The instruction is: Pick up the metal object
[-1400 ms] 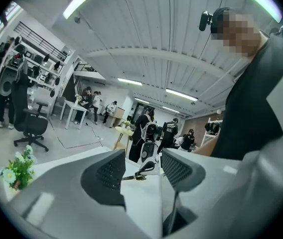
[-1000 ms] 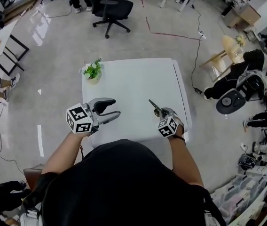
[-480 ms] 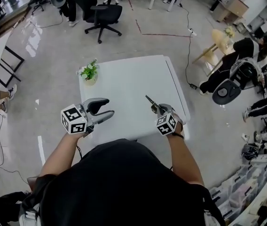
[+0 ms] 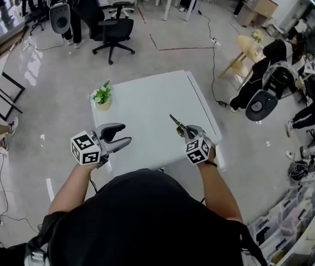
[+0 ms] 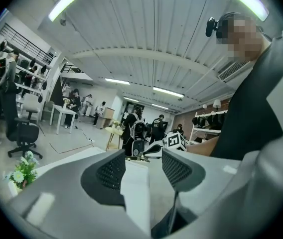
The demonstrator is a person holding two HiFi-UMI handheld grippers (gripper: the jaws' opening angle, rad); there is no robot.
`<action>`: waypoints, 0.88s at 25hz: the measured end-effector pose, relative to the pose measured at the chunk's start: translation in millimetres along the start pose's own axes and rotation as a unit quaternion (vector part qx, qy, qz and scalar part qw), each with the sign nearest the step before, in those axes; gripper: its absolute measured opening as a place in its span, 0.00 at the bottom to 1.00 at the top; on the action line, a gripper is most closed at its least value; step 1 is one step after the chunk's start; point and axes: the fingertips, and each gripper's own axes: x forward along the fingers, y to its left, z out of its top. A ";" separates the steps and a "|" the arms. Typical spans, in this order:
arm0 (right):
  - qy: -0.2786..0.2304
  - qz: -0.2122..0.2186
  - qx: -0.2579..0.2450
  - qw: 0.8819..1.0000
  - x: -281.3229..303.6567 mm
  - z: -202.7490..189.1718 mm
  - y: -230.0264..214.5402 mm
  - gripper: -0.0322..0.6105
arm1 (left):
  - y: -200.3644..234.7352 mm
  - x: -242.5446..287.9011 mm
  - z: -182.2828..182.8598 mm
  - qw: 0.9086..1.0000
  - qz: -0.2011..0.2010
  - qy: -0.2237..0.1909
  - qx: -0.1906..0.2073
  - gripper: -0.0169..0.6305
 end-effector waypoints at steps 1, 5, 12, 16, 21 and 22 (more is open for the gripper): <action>-0.005 -0.002 0.004 1.000 -6.2 3.5 -0.6 0.10 | -2.4 -1.1 -0.6 1.000 -0.002 0.002 0.002 0.38; -0.028 -0.021 0.022 0.999 -30.1 18.5 -11.2 0.10 | -8.0 -2.9 1.4 1.000 -0.005 0.008 0.017 0.38; -0.069 -0.043 0.051 0.995 -66.2 43.8 -19.7 0.10 | -10.4 -15.1 7.1 0.999 0.003 0.006 0.032 0.38; -0.092 -0.055 0.061 0.992 -84.7 61.5 -24.5 0.10 | -5.7 -22.2 8.1 0.999 0.013 0.004 0.034 0.38; -0.114 -0.072 0.059 0.989 -106.6 76.7 -30.5 0.10 | -4.0 -27.1 15.9 0.999 0.018 -0.003 0.042 0.38; -0.117 -0.075 0.059 0.989 -110.0 80.1 -30.6 0.10 | -3.6 -29.2 17.2 0.999 0.018 -0.004 0.044 0.38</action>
